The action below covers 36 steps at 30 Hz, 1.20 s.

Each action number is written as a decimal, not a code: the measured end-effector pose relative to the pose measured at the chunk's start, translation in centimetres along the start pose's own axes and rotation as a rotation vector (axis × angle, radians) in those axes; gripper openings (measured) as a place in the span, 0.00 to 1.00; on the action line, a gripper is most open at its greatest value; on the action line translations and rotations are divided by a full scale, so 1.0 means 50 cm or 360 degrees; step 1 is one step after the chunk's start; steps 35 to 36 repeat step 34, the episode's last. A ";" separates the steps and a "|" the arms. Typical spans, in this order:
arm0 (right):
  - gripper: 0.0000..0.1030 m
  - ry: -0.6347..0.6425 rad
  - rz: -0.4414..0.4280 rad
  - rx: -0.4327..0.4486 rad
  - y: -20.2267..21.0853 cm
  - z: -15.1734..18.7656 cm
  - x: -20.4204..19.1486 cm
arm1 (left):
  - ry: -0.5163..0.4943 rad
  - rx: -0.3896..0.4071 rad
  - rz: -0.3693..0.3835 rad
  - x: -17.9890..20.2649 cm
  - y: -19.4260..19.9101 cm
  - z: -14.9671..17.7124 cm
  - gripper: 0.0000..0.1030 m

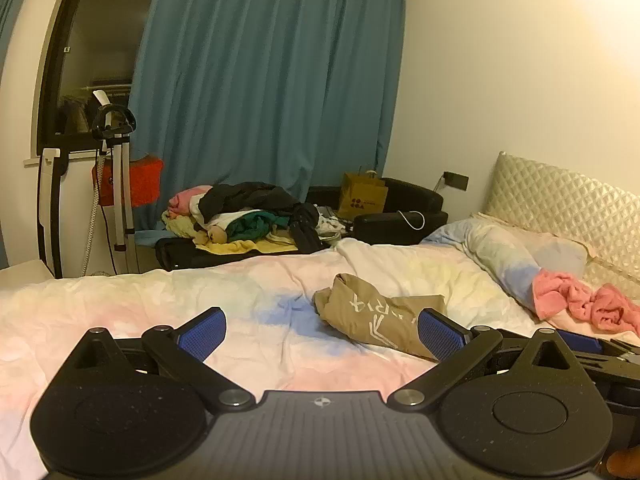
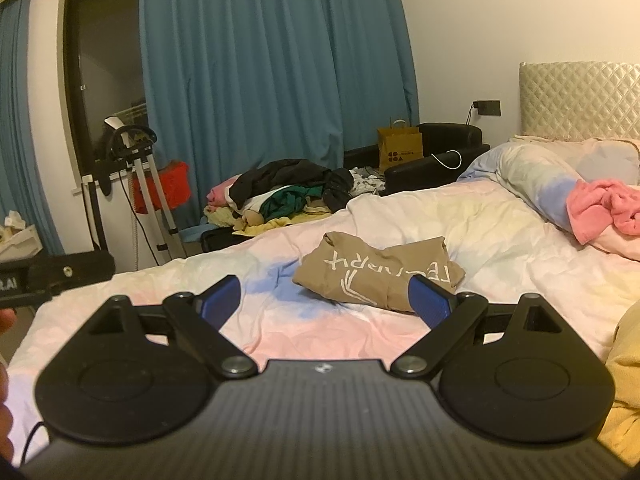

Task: Fold clothes

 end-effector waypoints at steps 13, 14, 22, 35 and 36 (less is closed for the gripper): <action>0.89 0.0016 -0.0001 -0.0005 0.008 0.002 -0.008 | -0.0001 0.0019 0.0000 0.013 0.019 0.000 1.00; 0.89 0.0017 0.0000 -0.0006 0.008 0.003 -0.008 | -0.0001 0.0019 0.0000 0.013 0.020 0.000 1.00; 0.89 0.0015 0.0025 -0.0012 0.008 0.006 -0.009 | -0.0013 0.0020 -0.0015 0.018 0.026 0.003 1.00; 0.89 0.0028 0.0034 -0.0020 0.017 0.004 -0.017 | -0.0006 0.0021 -0.0030 0.013 0.035 0.004 1.00; 0.89 0.0028 0.0034 -0.0020 0.017 0.004 -0.017 | -0.0006 0.0021 -0.0030 0.013 0.035 0.004 1.00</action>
Point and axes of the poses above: each gripper's, at about its wrist camera, not at the fingertips, and y roughly against the way its jaws point, x to its right, z to its underside, the point moved 7 cm from there along -y, roughly the way its jaws point, and after that the axes turned 11 degrees about -z, right-handed, at the moved point
